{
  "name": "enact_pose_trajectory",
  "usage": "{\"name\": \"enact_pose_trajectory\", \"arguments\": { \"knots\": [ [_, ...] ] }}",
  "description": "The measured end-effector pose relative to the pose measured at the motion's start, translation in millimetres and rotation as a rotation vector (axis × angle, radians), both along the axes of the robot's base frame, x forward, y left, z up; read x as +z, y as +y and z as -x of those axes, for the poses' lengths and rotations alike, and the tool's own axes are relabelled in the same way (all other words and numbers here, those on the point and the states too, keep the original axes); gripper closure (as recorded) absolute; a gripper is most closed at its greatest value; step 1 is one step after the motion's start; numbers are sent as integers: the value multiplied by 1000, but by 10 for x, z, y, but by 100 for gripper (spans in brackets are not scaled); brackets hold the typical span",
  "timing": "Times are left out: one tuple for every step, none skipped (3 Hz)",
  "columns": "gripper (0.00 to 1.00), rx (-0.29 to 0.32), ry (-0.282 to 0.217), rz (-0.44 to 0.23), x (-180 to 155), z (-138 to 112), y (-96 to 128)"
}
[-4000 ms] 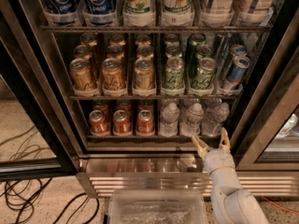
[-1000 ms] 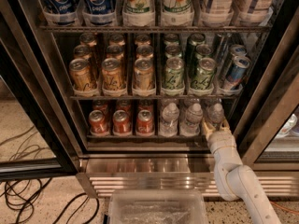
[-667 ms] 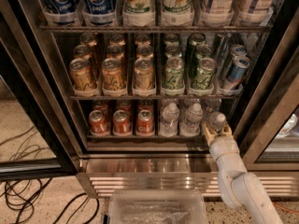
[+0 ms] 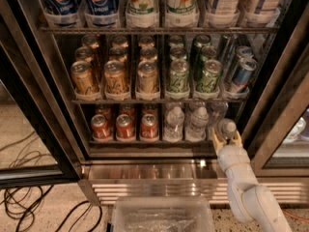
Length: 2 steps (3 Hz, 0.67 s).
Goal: Pick water bottle from bottom shelf of fridge
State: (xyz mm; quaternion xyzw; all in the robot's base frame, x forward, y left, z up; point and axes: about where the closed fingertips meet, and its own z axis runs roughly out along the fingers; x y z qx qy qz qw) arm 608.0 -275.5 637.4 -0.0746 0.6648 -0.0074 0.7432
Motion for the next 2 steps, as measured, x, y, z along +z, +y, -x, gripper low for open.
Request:
{"name": "enact_pose_trajectory", "arguments": {
  "knots": [
    [100, 19, -20, -9, 56, 95, 29],
    [100, 80, -87, -20, 249, 368, 142]
  ]
}}
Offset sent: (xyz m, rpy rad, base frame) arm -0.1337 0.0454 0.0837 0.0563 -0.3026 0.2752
